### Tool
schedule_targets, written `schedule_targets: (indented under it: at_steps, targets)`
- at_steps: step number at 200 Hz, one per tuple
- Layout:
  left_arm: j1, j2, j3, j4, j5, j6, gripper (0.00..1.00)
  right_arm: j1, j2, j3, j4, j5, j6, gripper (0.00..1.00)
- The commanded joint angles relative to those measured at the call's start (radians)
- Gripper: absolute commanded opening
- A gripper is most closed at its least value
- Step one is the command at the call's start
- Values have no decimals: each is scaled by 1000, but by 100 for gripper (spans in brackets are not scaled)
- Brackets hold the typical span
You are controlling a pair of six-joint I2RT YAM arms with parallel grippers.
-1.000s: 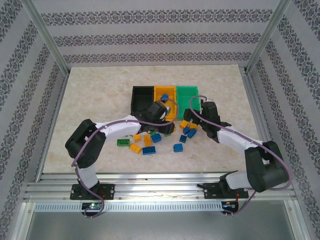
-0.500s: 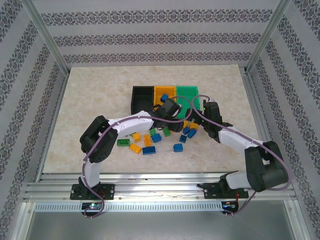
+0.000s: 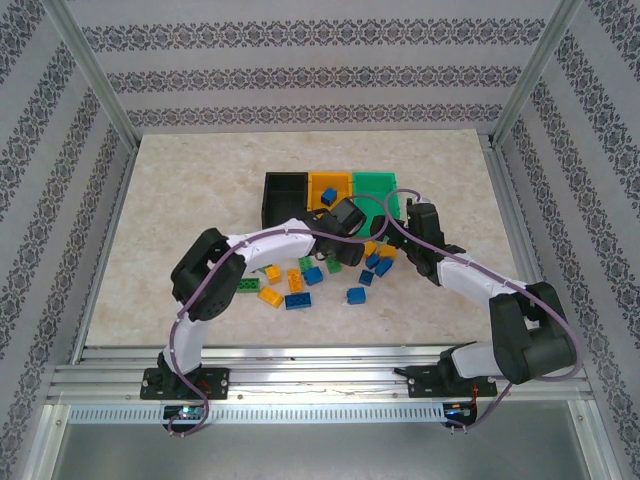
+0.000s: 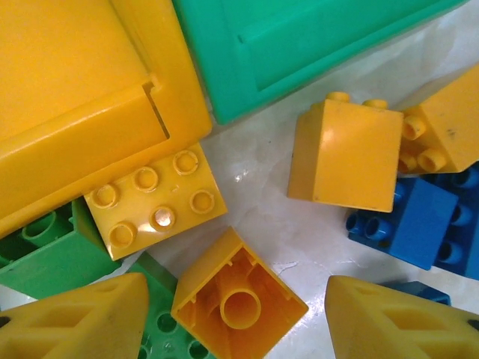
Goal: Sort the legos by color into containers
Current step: Pick up the lego from the center of the table.
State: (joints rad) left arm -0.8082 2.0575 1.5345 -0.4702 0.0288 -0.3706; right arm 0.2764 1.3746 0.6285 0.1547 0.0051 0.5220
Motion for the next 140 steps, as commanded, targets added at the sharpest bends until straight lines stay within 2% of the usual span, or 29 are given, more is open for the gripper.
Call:
schedule_targets:
  at_steps: [1,115,122,140]
  targets:
    - [-11,32,53,-95,-2,-8,63,-13,-3,-17,15,-18,14,98]
    - [-11,84,95,-114,11,-12,58,-15,-10,-21,21,-32,25,98]
    - [-11,88,99,-118,7,-12,57,-14,-11,-21,21,-34,24,98]
    - [-11,87,102,-122,16,-14,47,-15,-11,-23,25,-31,25,98]
